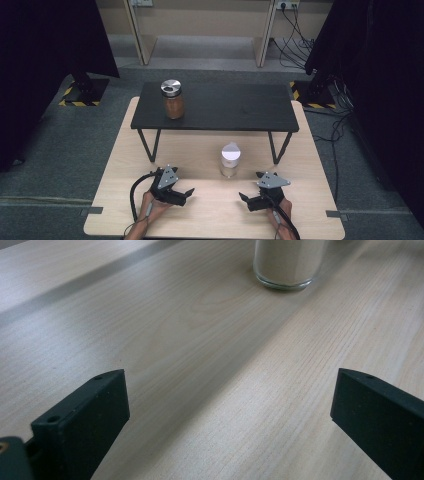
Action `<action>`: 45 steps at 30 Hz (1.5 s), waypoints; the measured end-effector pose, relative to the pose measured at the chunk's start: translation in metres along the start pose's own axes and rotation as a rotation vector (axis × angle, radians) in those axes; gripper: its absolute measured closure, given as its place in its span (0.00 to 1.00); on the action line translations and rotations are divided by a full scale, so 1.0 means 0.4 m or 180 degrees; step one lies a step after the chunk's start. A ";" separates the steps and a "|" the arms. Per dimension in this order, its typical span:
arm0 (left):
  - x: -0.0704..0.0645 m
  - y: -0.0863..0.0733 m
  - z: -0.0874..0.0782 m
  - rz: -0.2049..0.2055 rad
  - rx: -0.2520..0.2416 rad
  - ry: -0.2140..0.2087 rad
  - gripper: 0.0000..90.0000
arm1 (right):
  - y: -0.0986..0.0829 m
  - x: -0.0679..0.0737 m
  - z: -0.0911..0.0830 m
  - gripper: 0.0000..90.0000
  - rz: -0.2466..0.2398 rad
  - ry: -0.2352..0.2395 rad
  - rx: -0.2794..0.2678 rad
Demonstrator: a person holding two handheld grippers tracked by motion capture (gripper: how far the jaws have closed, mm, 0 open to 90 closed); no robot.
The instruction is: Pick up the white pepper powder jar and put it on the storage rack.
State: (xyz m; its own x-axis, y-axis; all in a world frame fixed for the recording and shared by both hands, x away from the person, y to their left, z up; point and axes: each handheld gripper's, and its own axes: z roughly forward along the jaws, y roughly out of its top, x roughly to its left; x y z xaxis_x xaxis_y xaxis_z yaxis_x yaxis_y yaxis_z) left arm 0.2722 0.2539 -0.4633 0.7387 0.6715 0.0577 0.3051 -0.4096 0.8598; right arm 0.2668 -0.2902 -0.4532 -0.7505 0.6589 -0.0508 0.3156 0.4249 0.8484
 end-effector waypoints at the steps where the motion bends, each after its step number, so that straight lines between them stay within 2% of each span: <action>1: 0.000 0.000 0.000 -0.0001 0.0003 -0.0001 0.02 | -0.005 -0.003 -0.002 0.01 0.0034 0.0012 -0.0037; 3: 0.000 0.000 0.000 -0.0004 0.0002 -0.0001 0.02 | -0.006 -0.001 -0.002 0.01 0.0065 -0.0018 -0.0055; 5: 0.000 0.001 0.000 0.0002 0.0005 -0.0003 0.02 | -0.003 0.010 0.000 0.01 0.0129 -0.0113 -0.0055; 6: 0.000 0.001 0.000 0.0005 0.0006 -0.0003 0.02 | -0.001 0.010 0.000 0.02 0.0168 -0.0119 -0.0057; 8: -0.001 0.001 0.000 0.0012 0.0010 -0.0003 0.02 | -0.003 0.009 -0.002 0.01 0.0149 -0.0085 -0.0101; 11: 0.000 0.001 0.000 0.0002 0.0004 -0.0008 0.02 | 0.003 0.019 -0.005 0.01 0.0158 -0.0116 -0.0148; 16: 0.000 0.001 0.000 0.0004 0.0005 -0.0008 0.02 | -0.003 0.051 0.001 0.02 0.0322 -0.0287 -0.0381; 18: -0.001 0.001 0.000 0.0008 0.0009 -0.0005 0.02 | -0.007 0.046 0.003 0.01 0.0338 -0.0252 -0.0441; 21: 0.000 0.002 0.001 0.0010 0.0018 -0.0005 0.02 | -0.014 0.049 0.010 0.01 0.0379 -0.0280 -0.0512; 26: 0.000 0.002 0.001 0.0013 0.0017 -0.0008 0.02 | -0.012 0.051 0.019 0.01 0.0292 -0.0247 -0.0612; 29: 0.001 0.001 0.000 0.0011 0.0007 -0.0020 0.02 | 0.007 0.049 0.026 0.01 0.0295 -0.0214 -0.0543; 32: 0.002 0.001 0.001 0.0011 0.0009 -0.0023 0.02 | 0.017 0.037 0.042 0.02 0.0288 -0.0099 -0.0534; 35: 0.001 0.001 0.000 0.0019 0.0009 -0.0024 0.02 | 0.037 0.059 0.063 0.05 0.0229 -0.0244 -0.0512; 38: 0.001 0.002 0.001 0.0020 0.0016 -0.0018 0.02 | 0.050 0.059 0.079 0.05 0.0310 -0.0298 -0.0535; 41: 0.000 0.003 0.001 0.0030 0.0022 -0.0016 0.02 | 0.066 0.066 0.095 0.07 0.0313 -0.0378 -0.0533; 45: 0.000 0.003 0.001 0.0022 0.0022 -0.0017 0.02 | 0.081 0.055 0.119 0.07 0.0410 -0.0320 -0.0514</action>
State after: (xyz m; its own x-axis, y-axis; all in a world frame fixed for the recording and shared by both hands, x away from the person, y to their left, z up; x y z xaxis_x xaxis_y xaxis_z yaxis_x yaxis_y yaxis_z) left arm 0.2728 0.2531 -0.4625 0.7440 0.6654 0.0611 0.3040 -0.4184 0.8559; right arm 0.2882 -0.2325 -0.4517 -0.6458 0.7633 0.0179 0.3020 0.2338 0.9242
